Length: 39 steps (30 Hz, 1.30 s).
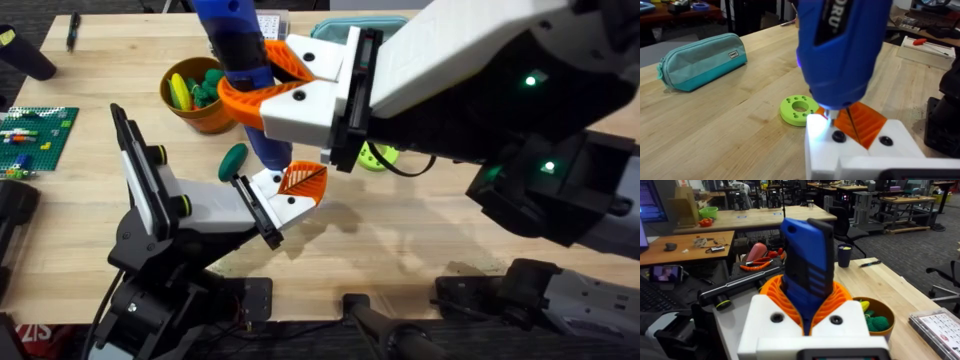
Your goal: Pick up the gripper from the table and insert it into the empty holder that is missing its gripper. Then pick up a screw, insert it into the mounting hole, and use the screwdriver to tighten it. Finally, clean up the table by picking up the vegetable and placing it into the bucket.
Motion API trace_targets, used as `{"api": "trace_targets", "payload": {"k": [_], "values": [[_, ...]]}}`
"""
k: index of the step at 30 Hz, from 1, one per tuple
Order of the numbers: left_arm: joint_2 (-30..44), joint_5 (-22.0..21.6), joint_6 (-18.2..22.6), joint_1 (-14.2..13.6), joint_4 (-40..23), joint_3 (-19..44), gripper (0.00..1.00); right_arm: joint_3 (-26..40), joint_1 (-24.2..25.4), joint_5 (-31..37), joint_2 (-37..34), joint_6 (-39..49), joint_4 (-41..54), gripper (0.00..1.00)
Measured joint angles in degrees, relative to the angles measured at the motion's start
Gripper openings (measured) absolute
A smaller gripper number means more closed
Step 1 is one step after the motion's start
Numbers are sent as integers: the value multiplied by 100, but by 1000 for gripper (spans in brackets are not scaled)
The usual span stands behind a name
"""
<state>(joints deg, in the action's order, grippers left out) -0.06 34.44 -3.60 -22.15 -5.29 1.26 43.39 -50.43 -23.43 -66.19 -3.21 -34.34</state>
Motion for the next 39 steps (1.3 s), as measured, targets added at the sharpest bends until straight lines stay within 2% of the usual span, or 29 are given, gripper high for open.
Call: {"api": "trace_targets", "payload": {"k": [18,29,39], "values": [[11,7,-28,0,25,0,11,-73,0,1,-8,-27,-258,49],[11,7,-28,0,25,0,9,-84,-2,1,7,-469,-465,49],[11,7,-28,0,25,0,9,-86,-2,1,8,-537,-243,49]]}}
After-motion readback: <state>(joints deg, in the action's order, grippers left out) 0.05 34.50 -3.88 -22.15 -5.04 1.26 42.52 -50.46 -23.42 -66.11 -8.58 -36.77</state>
